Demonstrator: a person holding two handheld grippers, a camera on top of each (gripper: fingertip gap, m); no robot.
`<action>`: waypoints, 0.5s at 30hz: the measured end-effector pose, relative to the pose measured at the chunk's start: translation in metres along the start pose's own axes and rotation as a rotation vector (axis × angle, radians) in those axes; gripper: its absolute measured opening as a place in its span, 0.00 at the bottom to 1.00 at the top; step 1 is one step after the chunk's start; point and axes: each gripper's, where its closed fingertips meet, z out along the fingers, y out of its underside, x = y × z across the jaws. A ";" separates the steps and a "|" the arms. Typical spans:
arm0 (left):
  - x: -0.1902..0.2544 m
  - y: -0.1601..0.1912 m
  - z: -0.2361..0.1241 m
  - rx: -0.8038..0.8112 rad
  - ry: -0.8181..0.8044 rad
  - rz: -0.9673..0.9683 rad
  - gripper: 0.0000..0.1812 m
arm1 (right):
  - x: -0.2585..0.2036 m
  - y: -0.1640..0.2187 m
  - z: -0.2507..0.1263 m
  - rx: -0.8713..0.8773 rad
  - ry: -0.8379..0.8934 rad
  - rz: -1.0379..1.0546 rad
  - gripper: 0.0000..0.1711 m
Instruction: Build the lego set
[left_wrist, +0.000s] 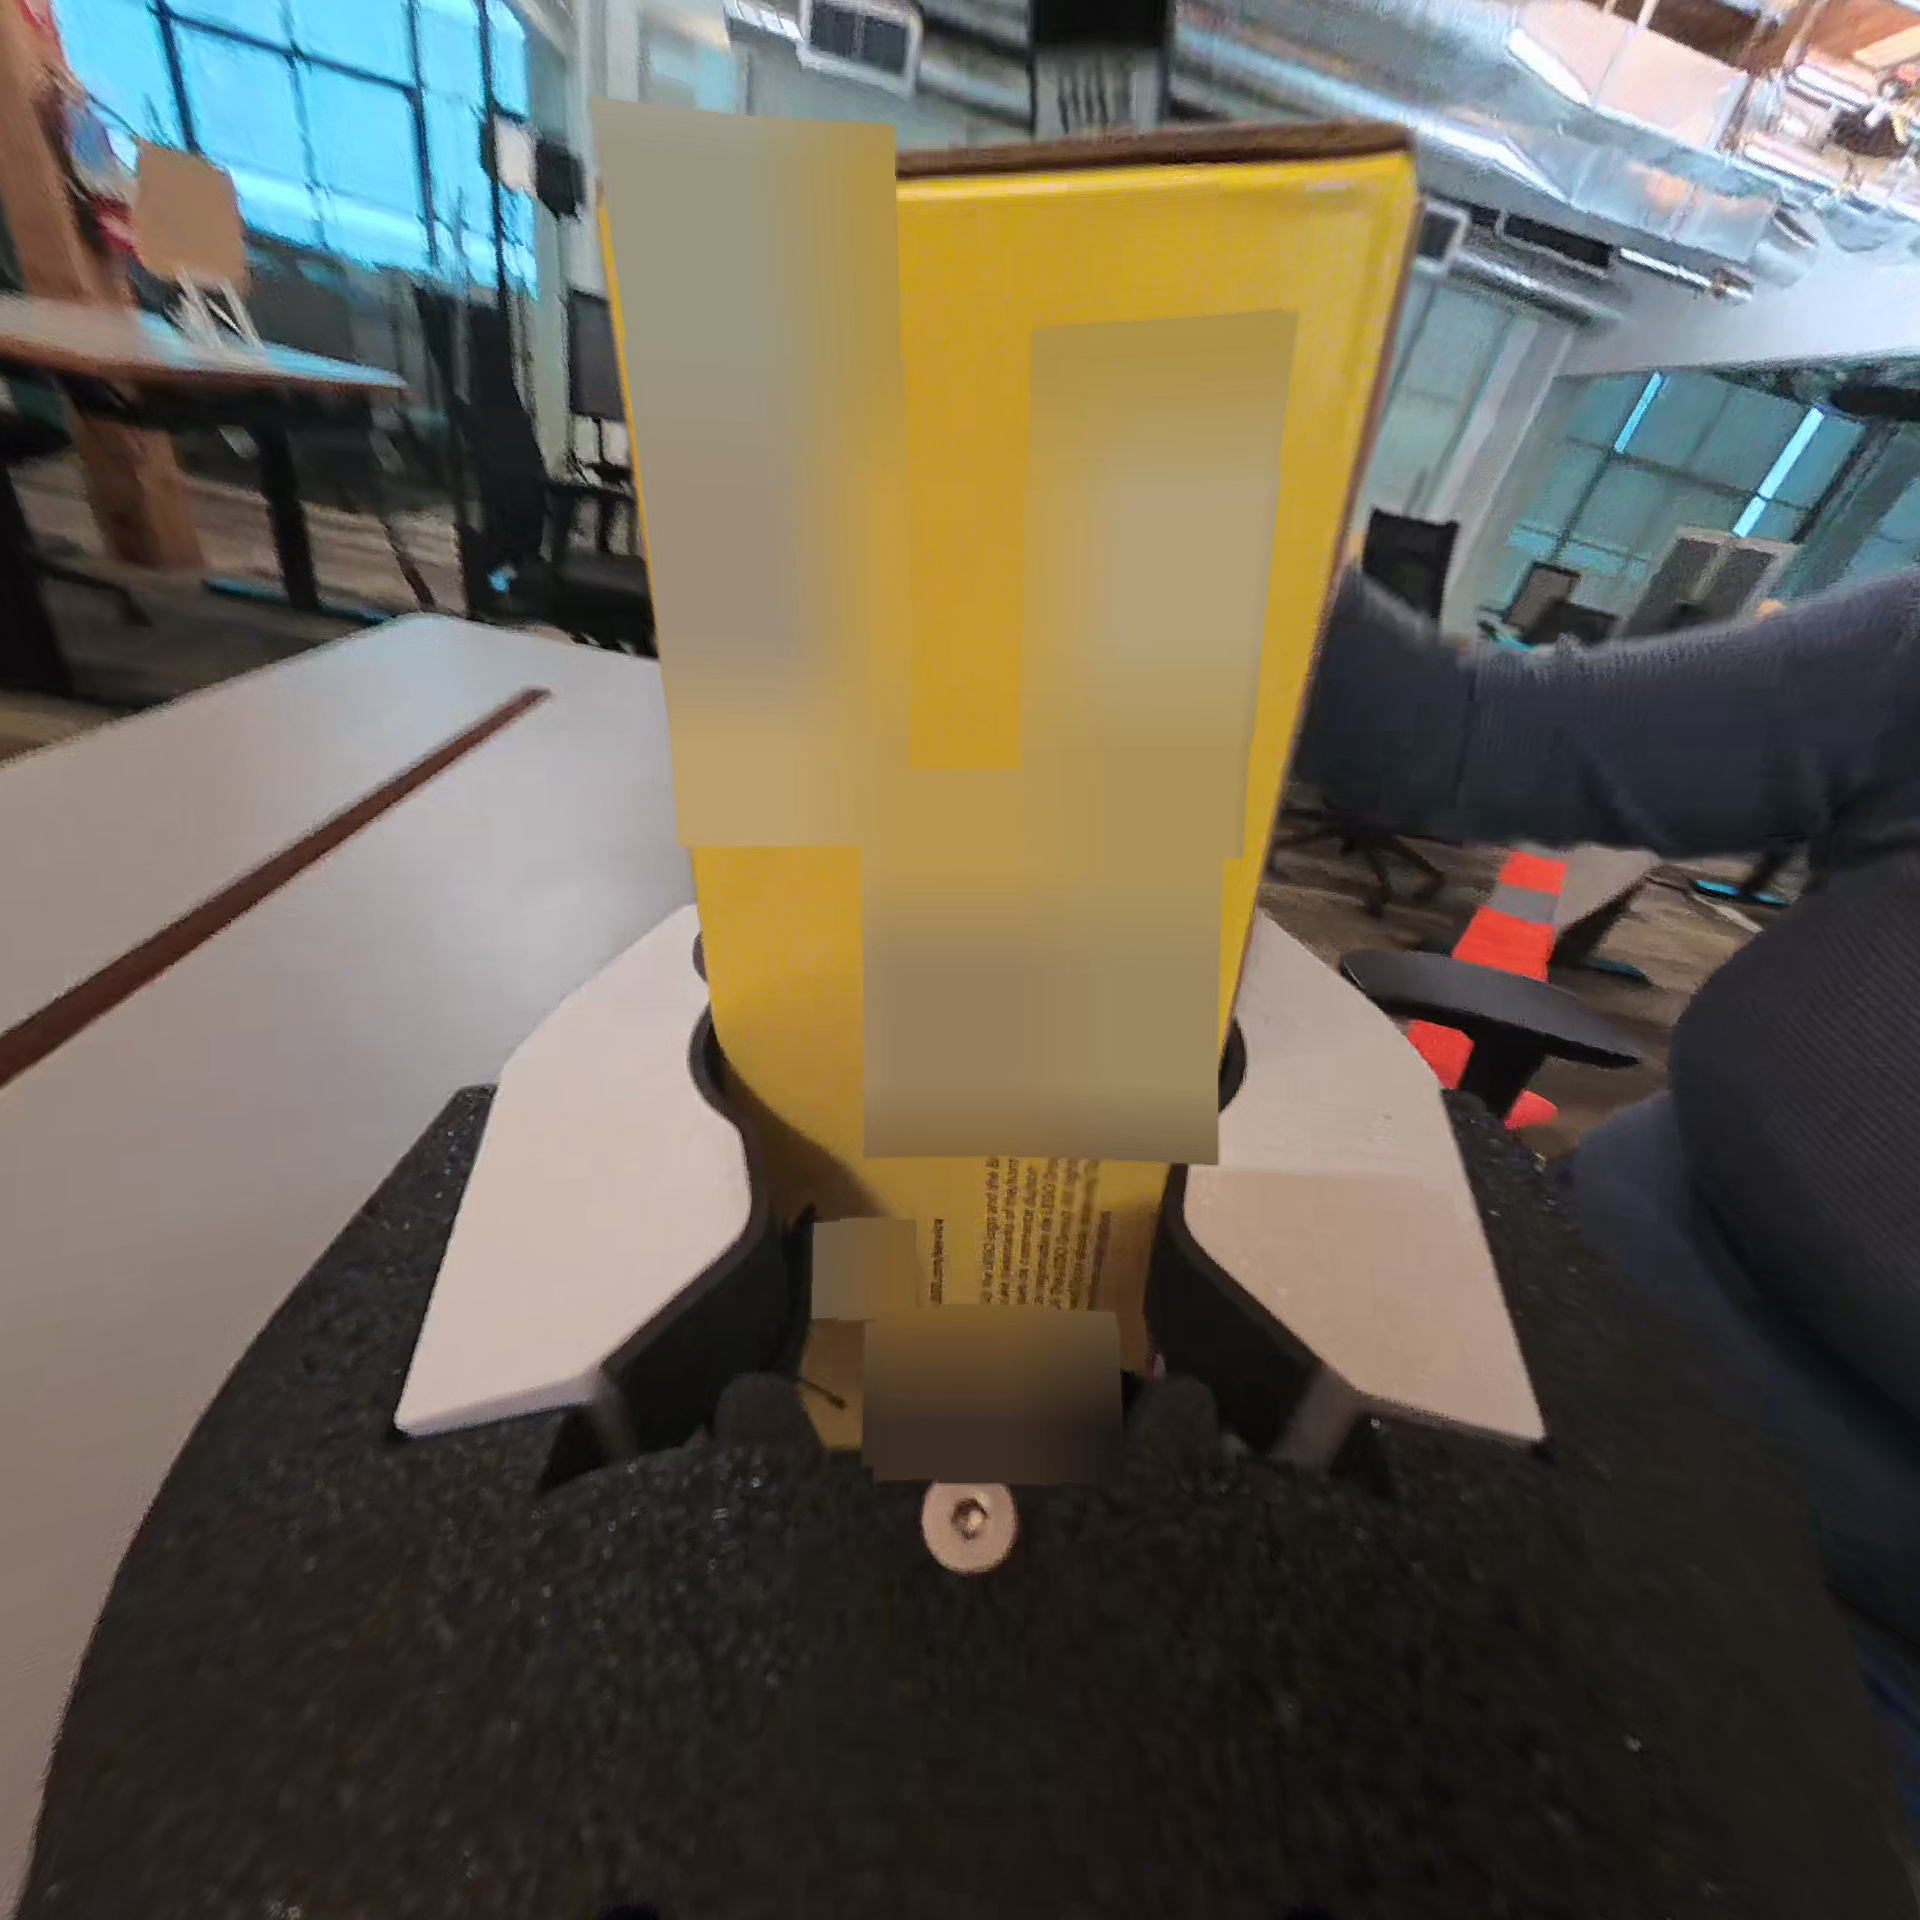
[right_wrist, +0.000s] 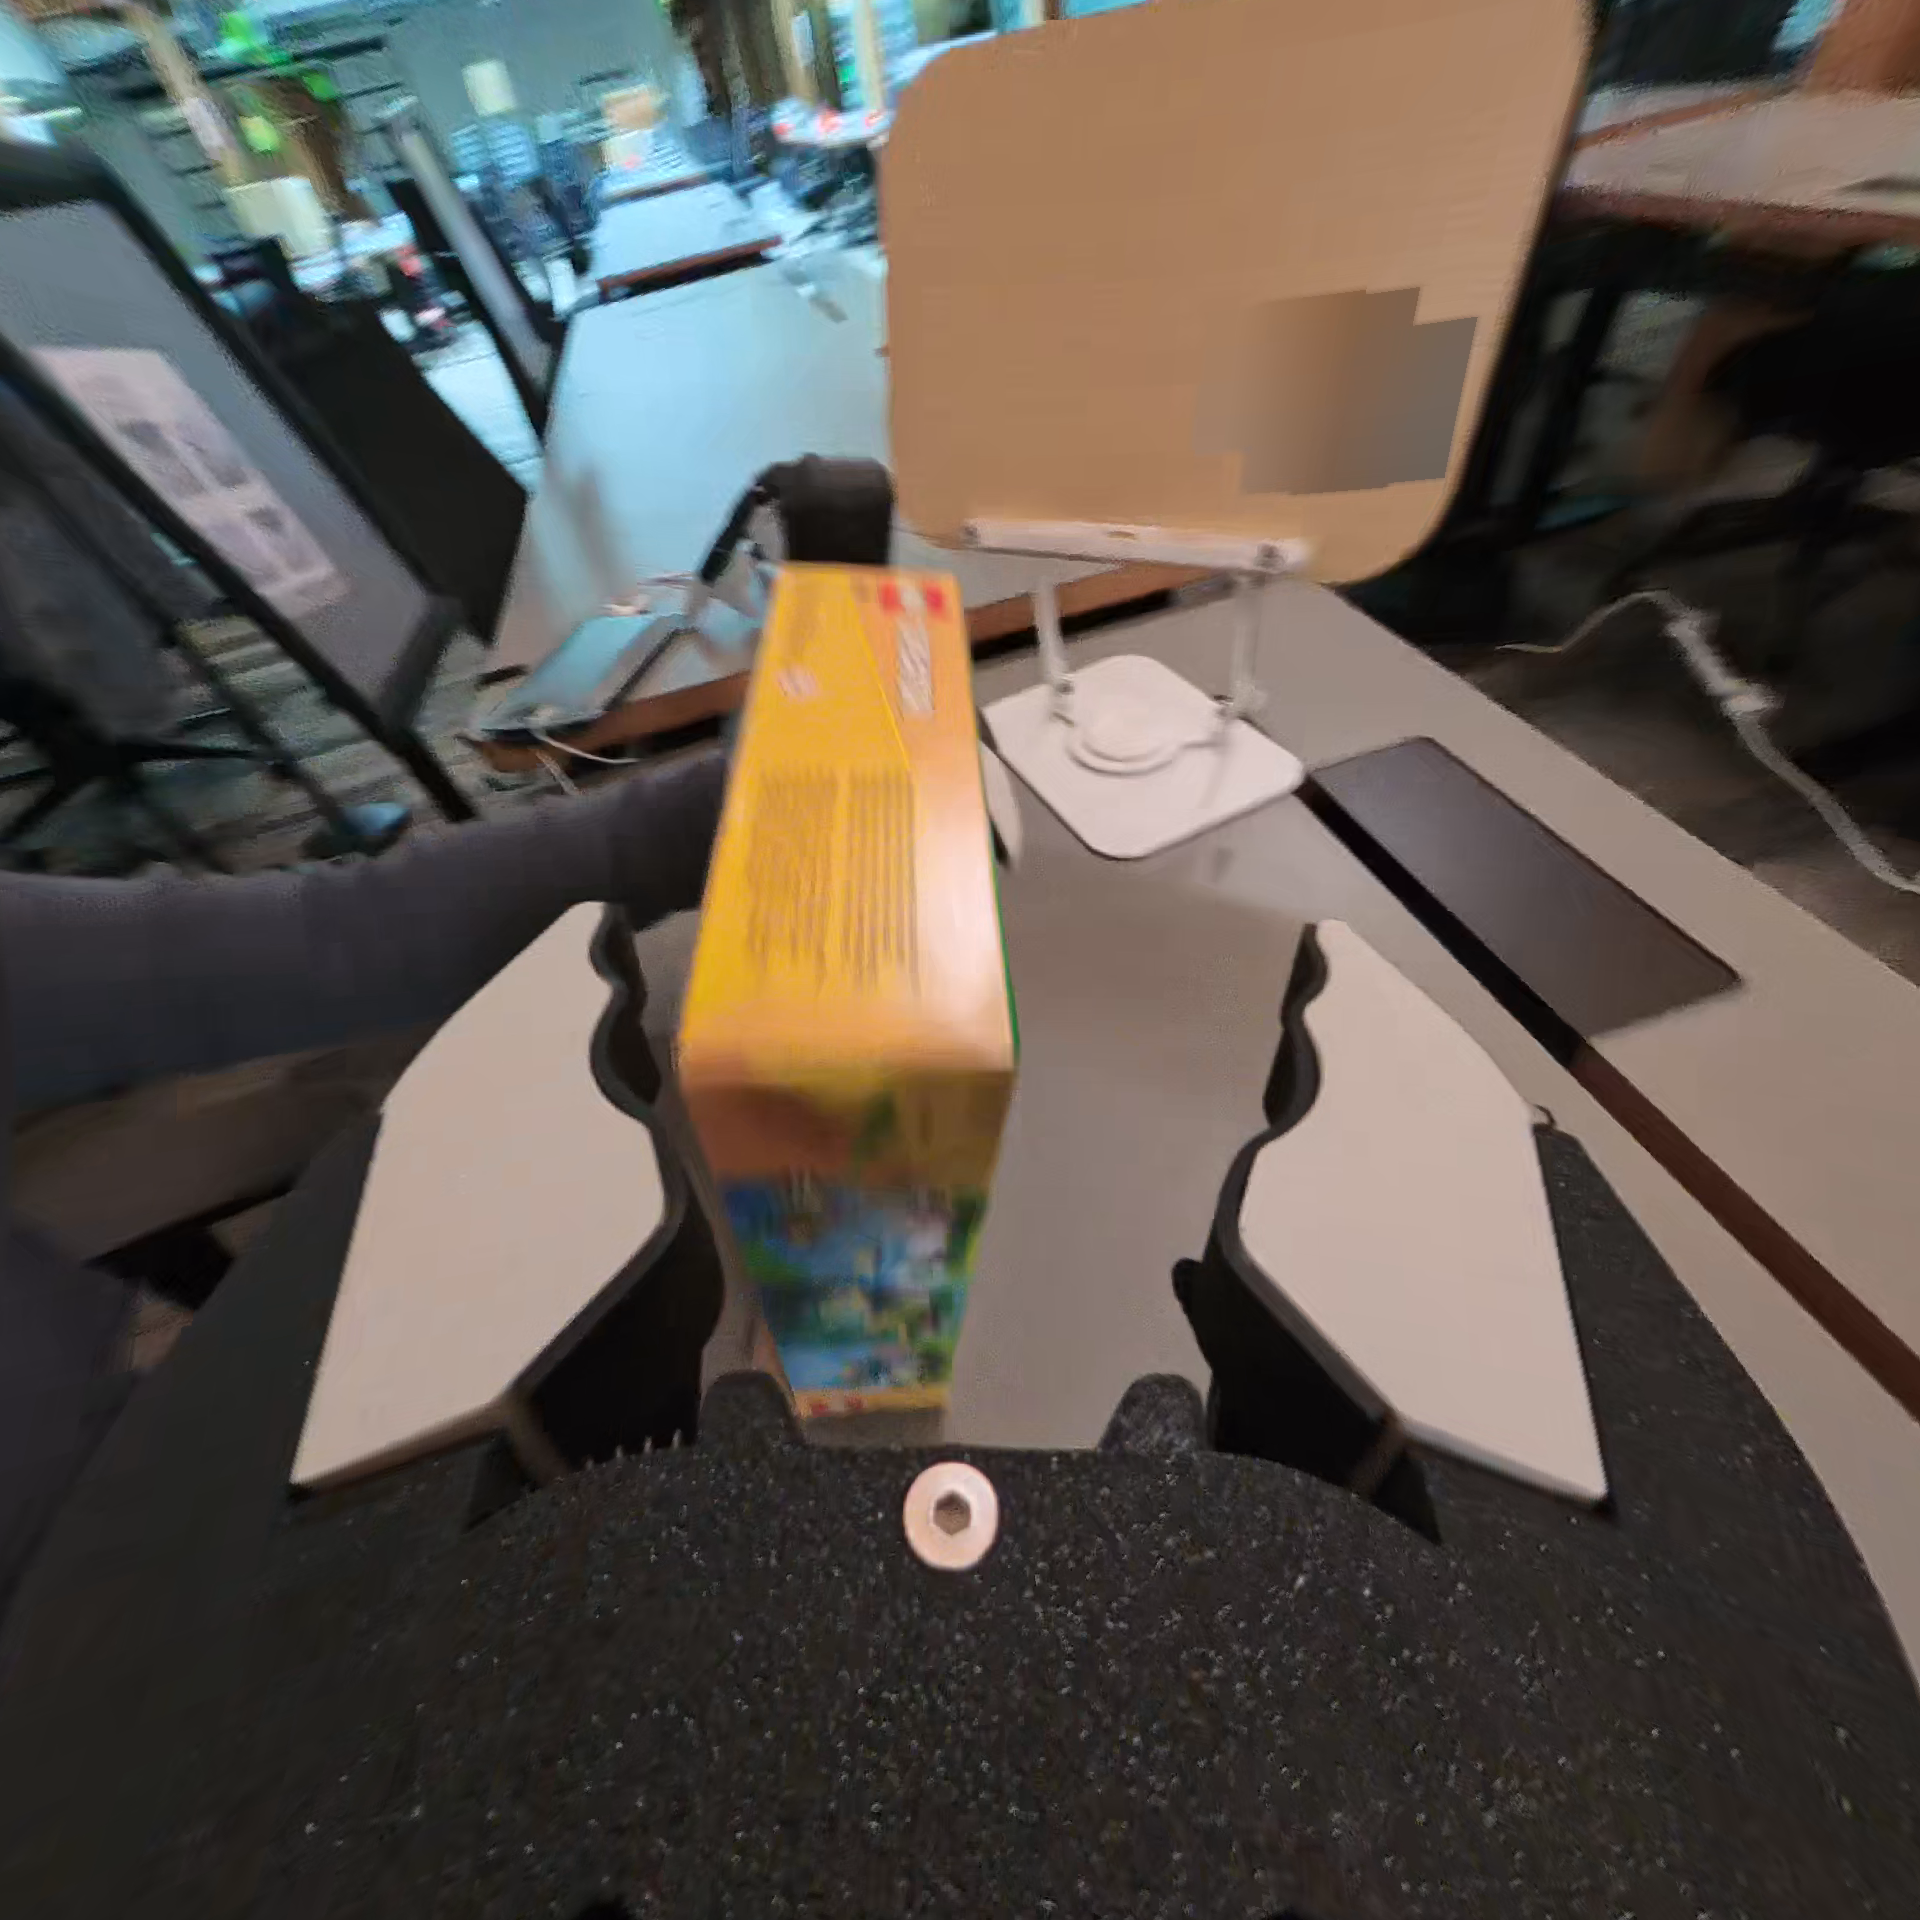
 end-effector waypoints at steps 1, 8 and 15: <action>-0.002 -0.001 -0.003 0.017 -0.021 0.005 0.48 | 0.005 0.017 -0.009 0.028 0.045 -0.006 0.69; -0.013 -0.003 -0.003 0.088 -0.045 -0.047 0.48 | 0.007 0.122 0.046 -0.029 -0.048 0.022 0.67; -0.020 -0.028 -0.002 0.133 -0.095 -0.020 0.48 | 0.010 0.087 0.041 0.109 -0.137 -0.054 0.46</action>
